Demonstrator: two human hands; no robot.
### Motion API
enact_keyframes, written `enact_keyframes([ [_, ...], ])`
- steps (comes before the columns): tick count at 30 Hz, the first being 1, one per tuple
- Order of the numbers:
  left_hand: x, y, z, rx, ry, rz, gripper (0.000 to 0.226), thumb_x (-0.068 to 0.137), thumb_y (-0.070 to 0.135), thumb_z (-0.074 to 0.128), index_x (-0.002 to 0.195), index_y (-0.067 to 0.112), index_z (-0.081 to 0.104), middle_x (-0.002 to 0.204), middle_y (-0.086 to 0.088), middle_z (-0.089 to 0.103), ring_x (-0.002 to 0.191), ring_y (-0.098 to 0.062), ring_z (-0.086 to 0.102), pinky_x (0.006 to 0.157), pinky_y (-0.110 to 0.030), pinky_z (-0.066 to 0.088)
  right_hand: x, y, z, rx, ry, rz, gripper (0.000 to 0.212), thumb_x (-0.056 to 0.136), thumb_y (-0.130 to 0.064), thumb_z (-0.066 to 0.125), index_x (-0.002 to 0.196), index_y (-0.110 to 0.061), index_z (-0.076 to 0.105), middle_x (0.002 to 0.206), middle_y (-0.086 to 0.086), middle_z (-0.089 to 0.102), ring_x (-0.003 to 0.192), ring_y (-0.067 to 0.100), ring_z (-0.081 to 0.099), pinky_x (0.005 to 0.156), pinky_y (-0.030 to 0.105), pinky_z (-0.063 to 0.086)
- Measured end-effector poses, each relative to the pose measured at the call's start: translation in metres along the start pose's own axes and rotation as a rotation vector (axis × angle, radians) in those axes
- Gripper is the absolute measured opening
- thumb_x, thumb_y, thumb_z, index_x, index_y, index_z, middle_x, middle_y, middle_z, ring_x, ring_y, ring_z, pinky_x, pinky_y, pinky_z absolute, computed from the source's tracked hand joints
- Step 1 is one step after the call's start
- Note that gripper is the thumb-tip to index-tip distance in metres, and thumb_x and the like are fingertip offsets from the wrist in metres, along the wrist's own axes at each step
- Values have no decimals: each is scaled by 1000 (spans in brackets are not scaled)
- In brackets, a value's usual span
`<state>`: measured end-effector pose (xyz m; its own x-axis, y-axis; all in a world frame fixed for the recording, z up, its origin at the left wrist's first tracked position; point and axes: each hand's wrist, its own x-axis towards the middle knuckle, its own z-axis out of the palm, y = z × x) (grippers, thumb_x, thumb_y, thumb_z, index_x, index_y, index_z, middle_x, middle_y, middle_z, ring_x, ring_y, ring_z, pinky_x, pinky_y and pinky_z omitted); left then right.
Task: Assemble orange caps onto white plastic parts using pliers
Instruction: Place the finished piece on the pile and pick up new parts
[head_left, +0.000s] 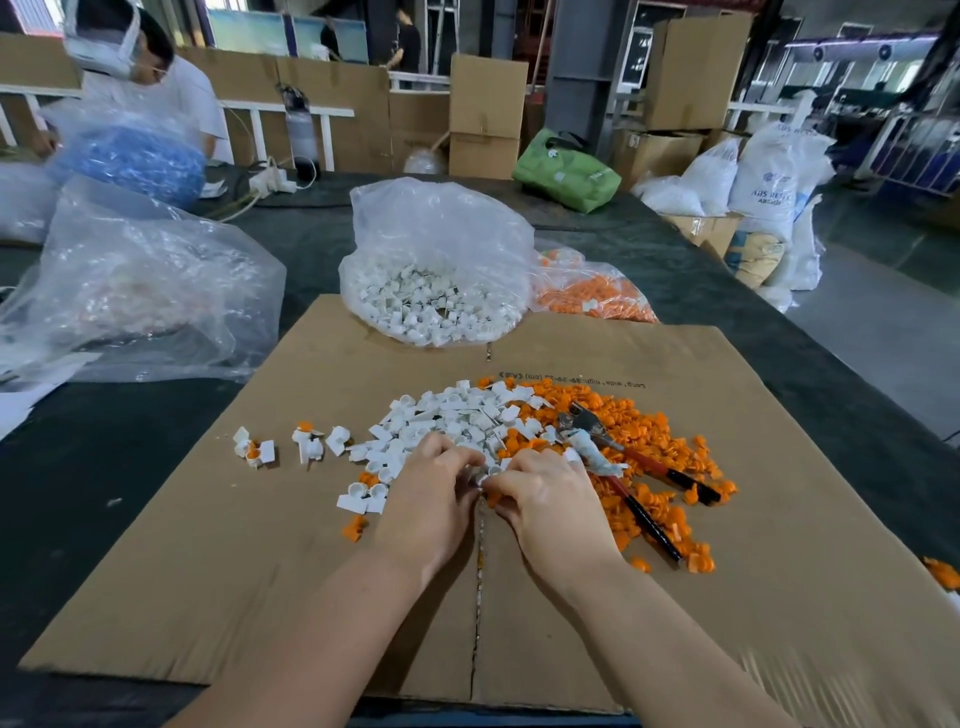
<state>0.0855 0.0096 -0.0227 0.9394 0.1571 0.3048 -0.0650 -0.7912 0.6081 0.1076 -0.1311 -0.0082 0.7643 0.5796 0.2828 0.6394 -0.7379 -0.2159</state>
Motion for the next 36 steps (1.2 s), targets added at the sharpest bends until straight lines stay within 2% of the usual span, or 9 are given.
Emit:
enact_keyframes([
  [6, 2, 3, 3, -6, 59, -46, 23, 88, 5, 57, 109, 14, 62, 90, 6, 51, 84, -12, 47, 68, -14, 28, 3, -3, 4, -70, 11, -3, 18, 94, -15, 50, 106, -22, 61, 106, -4, 52, 104, 19, 44, 83, 28, 26],
  [13, 4, 6, 3, 48, 67, -109, 9, 90, 9, 54, 89, 15, 60, 87, 2, 59, 80, -15, 52, 67, -22, 38, 2, -3, 5, -89, 16, 7, 15, 83, -2, 58, 87, -16, 57, 90, 0, 58, 88, 22, 48, 74, 27, 23],
  [17, 5, 6, 1, 87, 73, -105, 8, 92, 16, 54, 90, 16, 61, 87, 2, 57, 80, -13, 49, 63, -20, 31, 2, 0, 8, -100, 8, -17, 7, 94, -18, 50, 95, -19, 58, 96, -3, 56, 96, 19, 45, 77, 28, 21],
  [21, 9, 8, 1, 110, 76, -111, 16, 94, 13, 51, 94, 14, 67, 91, 0, 56, 85, -15, 52, 66, -20, 32, 3, -5, 7, -123, 65, -13, 6, 86, -24, 66, 88, -18, 66, 88, -1, 61, 88, 22, 55, 76, 33, 36],
  [24, 9, 9, 2, 70, 98, -115, 20, 94, 9, 49, 95, 11, 68, 87, 4, 47, 76, -12, 47, 63, -17, 28, 3, -5, 10, -130, 33, -1, 21, 92, -36, 55, 105, -21, 62, 105, -2, 57, 102, 21, 48, 87, 35, 30],
  [27, 8, 9, 3, -8, 116, -123, 19, 94, 9, 51, 96, 9, 69, 86, 7, 43, 76, -10, 47, 66, -13, 29, 3, -6, 11, -139, 49, 30, 27, 91, -43, 52, 107, -22, 62, 106, -2, 57, 104, 21, 47, 89, 38, 29],
  [30, 8, 12, 1, -43, 128, -122, 19, 94, 7, 51, 99, 9, 70, 90, 6, 47, 78, -8, 47, 68, -10, 28, 3, -12, 7, -171, 54, 22, 20, 88, -37, 60, 98, -21, 65, 96, -2, 60, 95, 22, 53, 85, 40, 35],
  [33, 7, 15, -4, -57, 172, -127, 20, 91, 4, 53, 101, 10, 70, 95, 1, 58, 84, -11, 51, 71, -9, 28, 3, -17, 0, -170, 123, 30, 19, 66, -27, 82, 72, -18, 66, 71, -2, 61, 68, 20, 58, 63, 34, 47],
  [36, 5, 16, -7, -102, 213, -105, 15, 90, 7, 58, 98, 9, 71, 89, 6, 51, 83, -9, 54, 70, -6, 30, -1, -12, -1, 22, 150, 46, 12, 84, -19, 68, 85, -9, 62, 85, 5, 60, 81, 23, 55, 71, 31, 44],
])
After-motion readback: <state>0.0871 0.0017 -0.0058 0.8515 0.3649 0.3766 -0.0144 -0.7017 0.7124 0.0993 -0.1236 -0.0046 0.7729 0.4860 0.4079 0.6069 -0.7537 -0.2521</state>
